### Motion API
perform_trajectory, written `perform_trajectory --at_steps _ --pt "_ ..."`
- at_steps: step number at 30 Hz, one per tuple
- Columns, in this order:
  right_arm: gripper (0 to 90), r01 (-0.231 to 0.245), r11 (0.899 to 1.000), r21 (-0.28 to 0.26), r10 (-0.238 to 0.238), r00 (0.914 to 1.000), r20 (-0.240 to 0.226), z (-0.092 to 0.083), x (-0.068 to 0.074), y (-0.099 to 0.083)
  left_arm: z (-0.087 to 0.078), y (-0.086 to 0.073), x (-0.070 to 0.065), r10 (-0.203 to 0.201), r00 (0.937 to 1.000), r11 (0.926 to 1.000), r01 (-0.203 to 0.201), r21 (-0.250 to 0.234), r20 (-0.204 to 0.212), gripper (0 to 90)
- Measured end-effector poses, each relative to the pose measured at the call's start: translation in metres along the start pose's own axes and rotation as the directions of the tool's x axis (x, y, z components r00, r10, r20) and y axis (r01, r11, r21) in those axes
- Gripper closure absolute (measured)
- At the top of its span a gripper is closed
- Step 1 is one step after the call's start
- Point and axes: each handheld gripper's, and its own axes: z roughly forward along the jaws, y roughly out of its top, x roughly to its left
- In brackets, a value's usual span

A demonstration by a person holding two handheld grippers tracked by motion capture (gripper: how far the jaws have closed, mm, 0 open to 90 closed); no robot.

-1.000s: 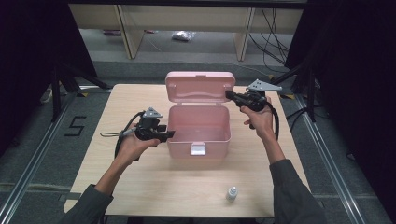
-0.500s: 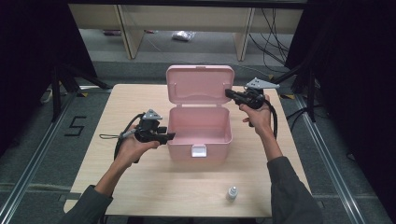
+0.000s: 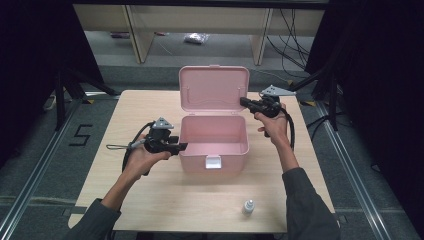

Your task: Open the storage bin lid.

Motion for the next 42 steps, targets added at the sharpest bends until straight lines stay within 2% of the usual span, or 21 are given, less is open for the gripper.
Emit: perform_trajectory --at_steps 1,5,7,12,14,15,16,17,18,19,22,25,26,28,29,33,35,36,38,39,42 --pt "89.4 -0.044 0.999 0.015 0.044 0.9990 -0.004 0.000 0.003 -0.001 0.000 0.000 0.000 -0.001 1.0000 1.0000 0.001 0.000 0.001 55.1" --pt "89.2 -0.022 1.000 0.002 0.022 0.9997 -0.005 0.003 0.000 -0.003 0.000 0.000 0.000 -0.003 1.0000 1.0000 0.003 0.000 0.001 55.0" --pt "89.1 -0.060 0.998 0.019 0.060 0.9982 0.000 0.004 0.001 -0.004 0.000 0.000 0.000 -0.004 1.0000 1.0000 0.004 0.000 0.000 55.0" --pt "88.2 -0.040 0.999 0.017 0.040 0.9992 -0.003 0.008 -0.002 -0.007 0.000 0.000 0.001 -0.002 1.0000 1.0000 0.002 0.003 0.000 55.0" --pt "88.1 -0.056 0.998 0.023 0.056 0.9984 -0.003 0.008 -0.002 -0.009 0.000 0.000 0.001 -0.006 1.0000 1.0000 0.006 0.006 0.007 55.0" --pt "87.6 -0.042 0.999 0.015 0.042 0.9991 0.000 0.009 -0.003 -0.009 0.000 0.000 0.001 -0.006 1.0000 1.0000 0.006 0.006 0.002 55.0" --pt "86.8 -0.079 0.997 0.024 0.079 0.9969 -0.003 0.009 -0.001 -0.010 0.000 0.000 0.000 -0.009 1.0000 0.9999 0.009 0.005 0.000 54.9" --pt "86.7 -0.080 0.996 0.027 0.081 0.9967 -0.005 0.009 -0.001 -0.011 0.000 0.000 0.000 -0.011 0.9999 0.9999 0.011 0.002 -0.002 54.9" --pt "86.6 -0.049 0.999 0.017 0.049 0.9988 0.001 0.009 -0.003 -0.011 0.000 0.000 -0.001 -0.017 0.9999 0.9999 0.017 0.001 -0.003 54.9" --pt "86.6 -0.089 0.996 0.021 0.089 0.9960 -0.003 0.009 0.000 -0.013 0.000 0.000 -0.001 -0.019 0.9998 0.9998 0.019 0.000 -0.003 54.8" --pt "86.1 -0.096 0.995 0.017 0.096 0.9953 -0.011 0.007 -0.001 -0.017 0.000 0.000 -0.001 -0.023 0.9997 0.9997 0.023 0.000 0.000 54.6" --pt "85.4 -0.081 0.997 0.011 0.081 0.9967 0.005 0.006 -0.003 -0.017 0.000 0.000 0.000 -0.026 0.9997 0.9997 0.026 -0.002 0.003 54.4" --pt "85.4 -0.093 0.996 0.013 0.093 0.9956 0.005 0.004 -0.002 -0.017 -0.001 0.000 0.000 -0.024 0.9997 0.9997 0.024 0.006 0.005 54.4" --pt "85.2 -0.073 0.997 0.014 0.073 0.9972 0.014 0.003 -0.005 -0.015 0.000 0.000 0.000 -0.025 0.9997 0.9997 0.025 0.000 0.003 54.4" --pt "85.0 -0.089 0.996 0.019 0.089 0.9960 0.009 0.001 -0.004 -0.014 0.000 0.000 -0.001 -0.028 0.9996 0.9996 0.028 0.001 0.007 54.5" --pt "84.5 -0.092 0.996 0.010 0.092 0.9956 0.015 -0.004 -0.001 -0.012 0.000 -0.001 0.000 -0.027 0.9996 0.9996 0.027 0.002 0.011 54.4" --pt "84.2 -0.041 0.999 0.009 0.041 0.9987 0.032 -0.008 -0.001 -0.010 -0.001 -0.001 -0.001 -0.024 0.9996 0.9997 0.024 0.002 0.016 54.1" --pt "83.7 -0.051 0.998 0.021 0.050 0.9981 0.036 -0.012 0.004 -0.009 -0.001 -0.001 -0.001 -0.024 0.9996 0.9997 0.024 0.002 0.016 53.5" --pt "83.1 -0.023 1.000 0.018 0.022 0.9990 0.040 -0.021 0.009 -0.007 -0.001 -0.001 -0.001 -0.024 0.9996 0.9997 0.024 -0.001 0.015 53.8" --pt "83.0 -0.035 0.999 0.025 0.034 0.9986 0.040 -0.024 0.012 -0.007 -0.001 -0.001 -0.001 -0.022 0.9996 0.9998 0.022 0.002 0.017 53.7" --pt "82.3 -0.006 1.000 0.029 0.005 0.9994 0.034 -0.040 0.020 -0.005 -0.001 -0.001 0.000 -0.022 0.9995 0.9998 0.022 0.003 0.021 53.6"
